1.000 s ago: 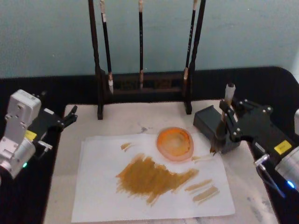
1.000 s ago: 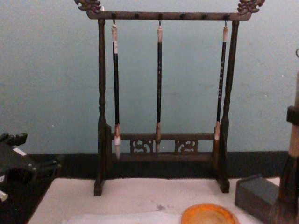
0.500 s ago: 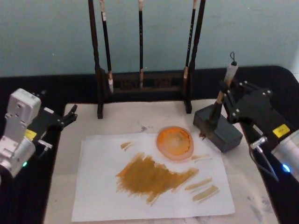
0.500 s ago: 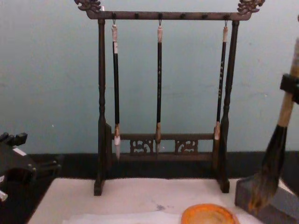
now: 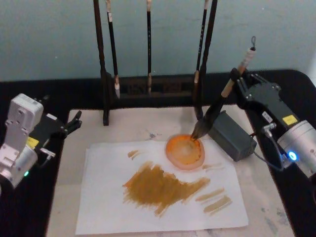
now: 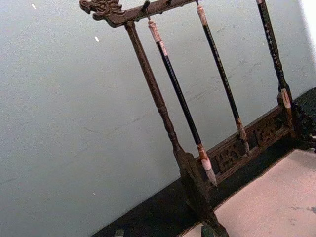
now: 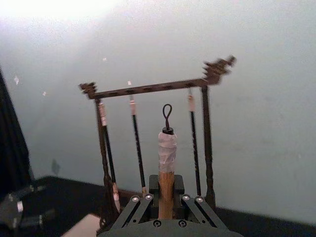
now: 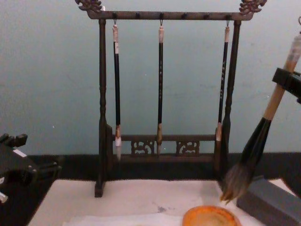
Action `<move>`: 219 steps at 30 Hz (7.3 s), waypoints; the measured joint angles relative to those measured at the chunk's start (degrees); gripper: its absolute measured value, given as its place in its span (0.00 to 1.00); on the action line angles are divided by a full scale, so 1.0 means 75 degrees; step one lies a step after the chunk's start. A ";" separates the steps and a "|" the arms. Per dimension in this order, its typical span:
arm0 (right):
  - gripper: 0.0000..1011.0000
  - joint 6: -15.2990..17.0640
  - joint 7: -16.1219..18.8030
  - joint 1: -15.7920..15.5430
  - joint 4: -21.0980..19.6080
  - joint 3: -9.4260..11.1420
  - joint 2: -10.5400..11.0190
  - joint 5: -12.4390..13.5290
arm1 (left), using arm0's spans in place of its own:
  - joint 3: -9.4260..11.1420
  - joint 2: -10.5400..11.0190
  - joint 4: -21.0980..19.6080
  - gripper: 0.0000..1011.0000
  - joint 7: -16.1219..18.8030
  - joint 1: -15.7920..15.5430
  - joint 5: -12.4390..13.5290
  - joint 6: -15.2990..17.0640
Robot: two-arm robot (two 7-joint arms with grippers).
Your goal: Pick up the brush from the inkstone, write on the paper, then place the brush back to its original position.
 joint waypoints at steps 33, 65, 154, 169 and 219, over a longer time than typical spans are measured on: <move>0.18 0.2596 -0.0962 0.1338 0.2190 0.0649 -0.0639 0.3547 | 0.0000 0.0000 0.0000 1.00 0.0000 0.0000 0.0000 0.0000; 0.18 0.3055 -0.1545 0.1646 0.2974 0.0556 -0.0674 0.4830 | 0.0000 0.0000 0.0000 1.00 0.0000 0.0000 0.0000 0.0000; 0.99 0.2813 -0.2121 0.1266 0.2702 0.0229 -0.0260 0.5844 | 0.0000 0.0000 0.0001 1.00 0.0000 0.0000 0.0000 0.0000; 0.99 0.2159 -0.2601 0.0180 0.1064 0.0021 0.0392 0.5318 | 0.0000 0.0000 0.0000 1.00 0.0000 0.0000 0.0000 0.0000; 0.99 0.0085 -0.5039 0.0301 0.1343 -0.2225 0.0899 -0.2401 | 0.0000 0.0000 0.0000 1.00 0.0000 0.0000 0.0000 0.0000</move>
